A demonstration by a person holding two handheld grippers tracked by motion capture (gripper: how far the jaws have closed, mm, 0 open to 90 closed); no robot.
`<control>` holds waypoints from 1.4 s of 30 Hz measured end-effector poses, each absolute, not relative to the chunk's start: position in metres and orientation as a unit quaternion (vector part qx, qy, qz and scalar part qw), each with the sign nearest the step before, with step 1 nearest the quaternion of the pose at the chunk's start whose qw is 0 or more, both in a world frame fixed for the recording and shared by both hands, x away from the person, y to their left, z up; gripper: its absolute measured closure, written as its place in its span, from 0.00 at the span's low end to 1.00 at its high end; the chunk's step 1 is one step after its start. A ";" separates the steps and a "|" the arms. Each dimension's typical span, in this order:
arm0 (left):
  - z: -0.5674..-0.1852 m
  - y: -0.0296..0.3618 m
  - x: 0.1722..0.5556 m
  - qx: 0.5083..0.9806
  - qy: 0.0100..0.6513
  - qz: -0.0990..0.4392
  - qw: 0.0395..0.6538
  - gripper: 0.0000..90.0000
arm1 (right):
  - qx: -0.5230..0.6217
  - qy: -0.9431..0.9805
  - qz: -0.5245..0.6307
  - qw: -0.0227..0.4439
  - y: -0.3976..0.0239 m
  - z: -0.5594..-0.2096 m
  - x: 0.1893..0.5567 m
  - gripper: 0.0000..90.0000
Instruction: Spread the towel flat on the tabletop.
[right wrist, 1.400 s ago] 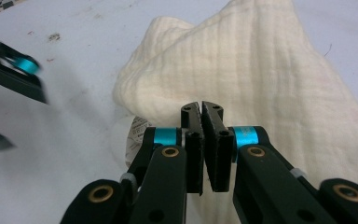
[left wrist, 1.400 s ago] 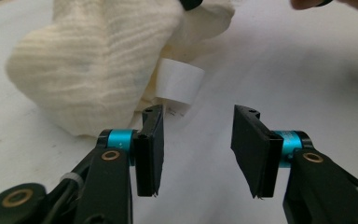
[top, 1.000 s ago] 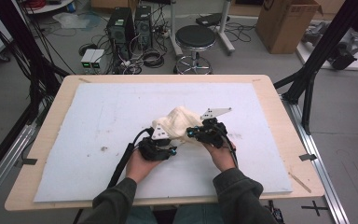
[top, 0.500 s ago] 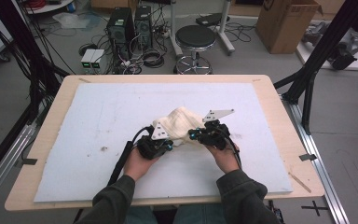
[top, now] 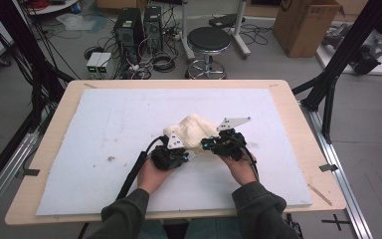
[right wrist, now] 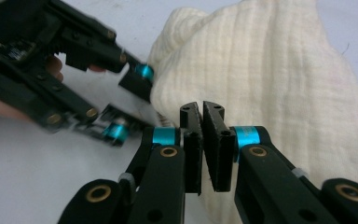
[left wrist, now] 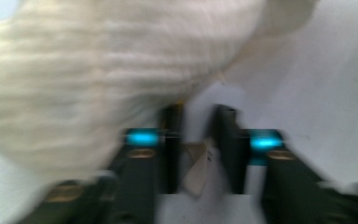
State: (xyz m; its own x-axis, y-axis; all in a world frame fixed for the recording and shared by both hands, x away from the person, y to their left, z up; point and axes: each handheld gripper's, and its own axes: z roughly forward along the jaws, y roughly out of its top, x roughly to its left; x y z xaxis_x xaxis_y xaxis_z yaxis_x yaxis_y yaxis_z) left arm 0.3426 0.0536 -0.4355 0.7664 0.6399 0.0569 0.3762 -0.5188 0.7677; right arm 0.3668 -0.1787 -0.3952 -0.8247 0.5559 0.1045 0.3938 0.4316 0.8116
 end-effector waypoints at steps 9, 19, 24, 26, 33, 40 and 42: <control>-0.414 0.074 0.326 0.862 0.254 0.186 0.397 0.99 | 0.270 0.848 0.448 0.089 -0.204 -0.396 0.364 0.68; -0.380 0.117 0.299 0.858 0.222 0.216 0.409 1.00 | 0.293 0.842 0.439 0.116 -0.215 -0.398 0.366 0.53; -0.364 0.143 0.279 0.860 0.205 0.230 0.408 1.00 | 0.288 0.856 0.418 0.096 -0.207 -0.407 0.366 0.53; -0.362 0.151 0.274 0.858 0.202 0.236 0.408 1.00 | 0.283 0.867 0.401 0.088 -0.203 -0.414 0.364 0.55; -0.365 0.165 0.259 0.858 0.191 0.229 0.418 1.00 | 0.288 0.875 0.381 0.078 -0.204 -0.426 0.366 0.56; -0.393 0.168 0.255 0.853 0.196 0.187 0.446 0.78 | 0.300 0.864 0.393 0.089 -0.212 -0.424 0.372 0.61; -0.400 0.170 0.259 0.846 0.208 0.169 0.460 0.76 | 0.302 0.865 0.390 0.091 -0.213 -0.425 0.374 0.61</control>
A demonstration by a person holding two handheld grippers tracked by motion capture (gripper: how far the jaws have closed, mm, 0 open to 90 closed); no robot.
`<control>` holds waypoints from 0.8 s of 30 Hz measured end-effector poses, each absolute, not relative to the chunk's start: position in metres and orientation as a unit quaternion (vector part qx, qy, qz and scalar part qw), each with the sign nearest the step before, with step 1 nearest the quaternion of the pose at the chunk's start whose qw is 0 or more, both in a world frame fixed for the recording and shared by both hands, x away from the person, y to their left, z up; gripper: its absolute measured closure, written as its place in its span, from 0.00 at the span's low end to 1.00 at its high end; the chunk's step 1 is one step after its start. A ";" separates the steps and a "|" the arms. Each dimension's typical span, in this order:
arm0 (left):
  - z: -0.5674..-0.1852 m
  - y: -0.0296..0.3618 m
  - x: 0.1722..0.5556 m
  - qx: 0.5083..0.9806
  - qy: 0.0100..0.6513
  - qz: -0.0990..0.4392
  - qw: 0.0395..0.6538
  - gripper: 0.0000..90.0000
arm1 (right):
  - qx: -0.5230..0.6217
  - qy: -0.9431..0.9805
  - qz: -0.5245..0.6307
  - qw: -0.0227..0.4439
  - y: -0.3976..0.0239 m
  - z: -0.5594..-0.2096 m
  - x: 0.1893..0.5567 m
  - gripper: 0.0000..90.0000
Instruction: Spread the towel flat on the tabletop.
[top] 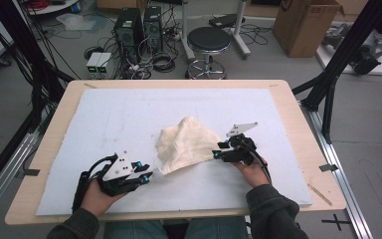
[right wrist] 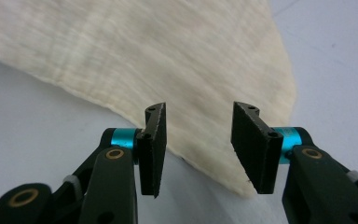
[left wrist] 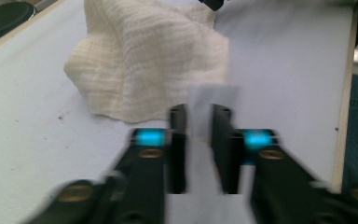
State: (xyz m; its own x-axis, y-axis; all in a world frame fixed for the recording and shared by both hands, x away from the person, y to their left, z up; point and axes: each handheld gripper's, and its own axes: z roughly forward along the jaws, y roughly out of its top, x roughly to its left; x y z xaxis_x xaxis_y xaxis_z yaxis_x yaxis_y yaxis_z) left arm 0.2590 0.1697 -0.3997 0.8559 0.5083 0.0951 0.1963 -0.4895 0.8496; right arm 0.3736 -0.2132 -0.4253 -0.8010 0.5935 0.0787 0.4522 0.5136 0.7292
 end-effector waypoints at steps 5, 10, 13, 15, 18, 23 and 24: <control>-0.406 0.169 0.270 0.831 0.239 0.139 0.483 0.65 | 0.313 0.861 0.388 0.094 -0.215 -0.428 0.378 0.66; -0.415 0.150 0.280 0.841 0.251 0.132 0.462 0.65 | 0.320 0.865 0.374 0.102 -0.214 -0.432 0.381 0.67; -0.422 0.135 0.287 0.847 0.250 0.120 0.454 0.66 | 0.320 0.868 0.364 0.105 -0.211 -0.433 0.381 0.68; -0.426 0.125 0.291 0.853 0.249 0.113 0.444 0.66 | 0.319 0.869 0.363 0.106 -0.211 -0.434 0.381 0.68; -0.432 0.113 0.294 0.868 0.240 0.105 0.423 0.67 | 0.318 0.872 0.358 0.108 -0.212 -0.437 0.381 0.68; -0.439 0.103 0.296 0.884 0.226 0.094 0.398 0.67 | 0.321 0.869 0.361 0.103 -0.213 -0.438 0.380 0.75; -0.439 0.102 0.296 0.884 0.228 0.095 0.397 0.70 | 0.321 0.869 0.362 0.101 -0.214 -0.439 0.381 0.78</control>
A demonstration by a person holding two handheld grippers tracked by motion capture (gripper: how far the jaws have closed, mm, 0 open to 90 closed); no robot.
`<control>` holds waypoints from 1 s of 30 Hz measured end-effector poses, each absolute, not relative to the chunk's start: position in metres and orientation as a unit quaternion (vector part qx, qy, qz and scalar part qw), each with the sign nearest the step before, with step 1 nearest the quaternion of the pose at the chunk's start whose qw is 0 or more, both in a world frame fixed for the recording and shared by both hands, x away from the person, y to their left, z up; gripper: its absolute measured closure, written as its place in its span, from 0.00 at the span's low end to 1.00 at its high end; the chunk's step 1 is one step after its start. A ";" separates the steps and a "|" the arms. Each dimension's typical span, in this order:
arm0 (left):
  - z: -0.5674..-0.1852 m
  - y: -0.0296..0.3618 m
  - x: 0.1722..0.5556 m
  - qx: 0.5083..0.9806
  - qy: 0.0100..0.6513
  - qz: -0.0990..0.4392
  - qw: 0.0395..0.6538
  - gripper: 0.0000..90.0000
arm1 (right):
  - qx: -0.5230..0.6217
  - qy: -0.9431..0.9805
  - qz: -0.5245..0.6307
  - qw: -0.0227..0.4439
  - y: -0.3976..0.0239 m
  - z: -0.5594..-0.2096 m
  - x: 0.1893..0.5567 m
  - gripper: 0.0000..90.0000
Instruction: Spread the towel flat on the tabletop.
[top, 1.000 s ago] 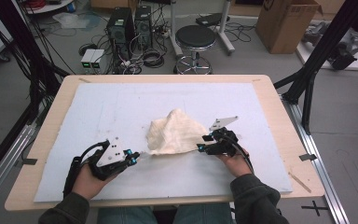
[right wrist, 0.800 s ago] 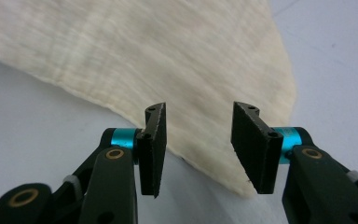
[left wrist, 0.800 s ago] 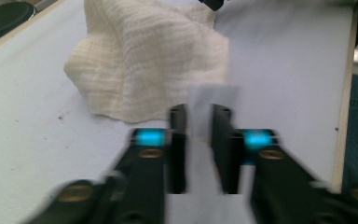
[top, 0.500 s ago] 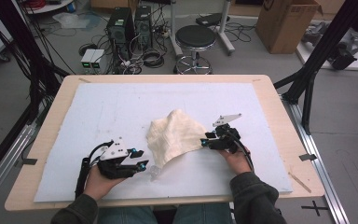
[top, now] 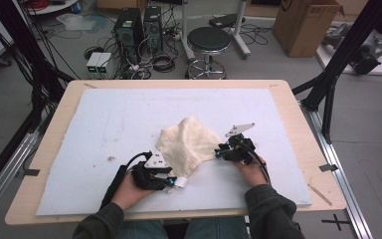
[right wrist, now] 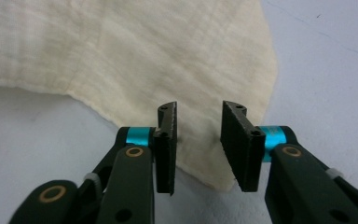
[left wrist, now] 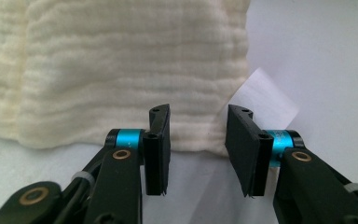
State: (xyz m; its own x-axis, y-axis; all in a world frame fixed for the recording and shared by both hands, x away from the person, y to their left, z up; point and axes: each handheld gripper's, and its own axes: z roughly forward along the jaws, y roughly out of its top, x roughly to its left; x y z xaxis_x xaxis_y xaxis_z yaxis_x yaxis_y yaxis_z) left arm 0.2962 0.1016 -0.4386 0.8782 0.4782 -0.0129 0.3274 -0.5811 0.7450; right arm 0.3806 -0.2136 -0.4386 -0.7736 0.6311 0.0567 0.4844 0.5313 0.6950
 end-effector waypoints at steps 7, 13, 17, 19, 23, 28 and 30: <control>-0.439 0.096 0.296 0.889 0.214 0.110 0.388 0.88 | 0.317 0.868 0.372 0.083 -0.214 -0.440 0.382 0.91; -0.437 0.097 0.299 0.890 0.216 0.109 0.386 0.97 | 0.321 0.863 0.385 0.057 -0.217 -0.441 0.382 0.98; -0.430 0.110 0.299 0.880 0.229 0.125 0.397 0.97 | 0.315 0.864 0.389 0.051 -0.219 -0.437 0.379 0.98; -0.423 0.119 0.297 0.874 0.232 0.134 0.405 0.97 | 0.305 0.866 0.394 0.051 -0.221 -0.429 0.372 0.98; -0.406 0.139 0.293 0.865 0.233 0.152 0.417 0.97 | 0.285 0.869 0.400 0.055 -0.221 -0.420 0.361 0.98; -0.391 0.162 0.281 0.857 0.234 0.174 0.426 0.97 | 0.258 0.877 0.400 0.064 -0.220 -0.407 0.335 0.98; -0.389 0.170 0.275 0.854 0.236 0.181 0.426 0.97 | 0.253 0.878 0.400 0.067 -0.221 -0.405 0.330 0.98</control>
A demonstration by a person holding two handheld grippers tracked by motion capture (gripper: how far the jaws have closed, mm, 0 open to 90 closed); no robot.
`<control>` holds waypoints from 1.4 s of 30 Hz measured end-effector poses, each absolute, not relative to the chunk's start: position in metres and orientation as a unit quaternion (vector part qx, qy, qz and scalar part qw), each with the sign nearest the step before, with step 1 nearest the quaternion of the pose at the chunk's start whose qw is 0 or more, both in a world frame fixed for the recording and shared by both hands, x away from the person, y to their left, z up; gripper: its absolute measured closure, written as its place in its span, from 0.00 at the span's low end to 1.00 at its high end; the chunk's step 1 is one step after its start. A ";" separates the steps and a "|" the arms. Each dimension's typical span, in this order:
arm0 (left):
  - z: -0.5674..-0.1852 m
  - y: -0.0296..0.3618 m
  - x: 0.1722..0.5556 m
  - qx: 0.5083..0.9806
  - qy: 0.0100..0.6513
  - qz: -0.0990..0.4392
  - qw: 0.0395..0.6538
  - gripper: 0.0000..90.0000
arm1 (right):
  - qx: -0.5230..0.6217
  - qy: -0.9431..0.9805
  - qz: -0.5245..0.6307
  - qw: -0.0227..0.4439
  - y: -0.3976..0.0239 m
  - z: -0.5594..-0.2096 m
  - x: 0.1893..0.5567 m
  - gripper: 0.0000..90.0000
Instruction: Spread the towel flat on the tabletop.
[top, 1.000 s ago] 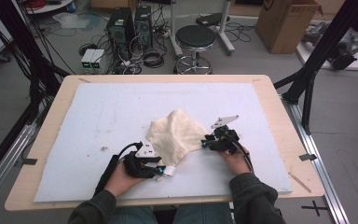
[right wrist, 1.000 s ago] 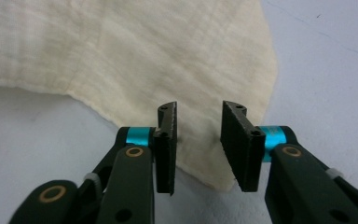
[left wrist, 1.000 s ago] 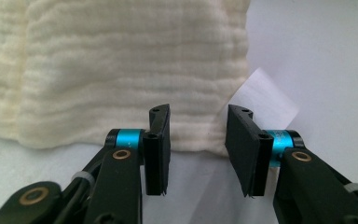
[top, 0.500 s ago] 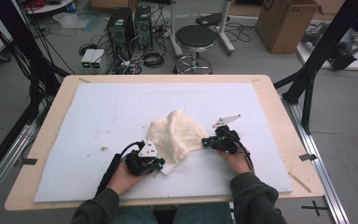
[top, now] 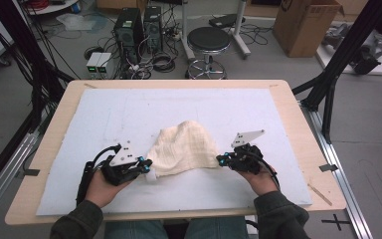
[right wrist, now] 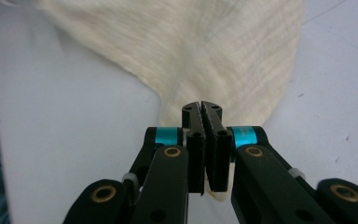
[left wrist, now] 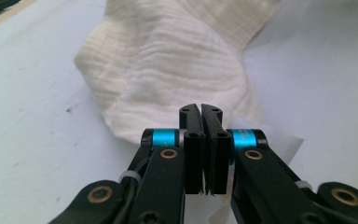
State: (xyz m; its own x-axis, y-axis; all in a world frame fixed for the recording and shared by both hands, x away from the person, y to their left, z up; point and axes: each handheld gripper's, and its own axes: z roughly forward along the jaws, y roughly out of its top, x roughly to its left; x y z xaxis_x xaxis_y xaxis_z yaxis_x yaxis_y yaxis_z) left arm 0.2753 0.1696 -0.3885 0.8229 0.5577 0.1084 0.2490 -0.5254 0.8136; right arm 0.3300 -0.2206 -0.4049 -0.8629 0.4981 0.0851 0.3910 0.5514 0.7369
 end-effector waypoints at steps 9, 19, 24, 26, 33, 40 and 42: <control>-0.389 0.191 0.247 0.857 0.231 0.188 0.420 0.97 | 0.227 0.885 0.402 0.061 -0.225 -0.397 0.280 0.98; -0.407 0.205 0.223 0.861 0.227 0.158 0.426 0.92 | 0.196 0.905 0.375 0.040 -0.209 -0.409 0.252 0.92; -0.396 0.208 0.227 0.845 0.229 0.156 0.458 0.71 | 0.200 0.889 0.411 0.034 -0.211 -0.400 0.257 0.78; -0.392 0.206 0.233 0.840 0.231 0.164 0.462 0.65 | 0.205 0.882 0.422 0.043 -0.213 -0.393 0.263 0.76; -0.385 0.184 0.276 0.826 0.247 0.152 0.483 0.56 | 0.217 0.870 0.436 0.072 -0.202 -0.375 0.308 0.71; -0.380 0.160 0.322 0.821 0.261 0.136 0.490 0.54 | 0.226 0.870 0.432 0.069 -0.177 -0.377 0.359 0.65; -0.382 0.155 0.334 0.822 0.269 0.132 0.484 0.51 | 0.239 0.872 0.425 0.044 -0.171 -0.390 0.377 0.59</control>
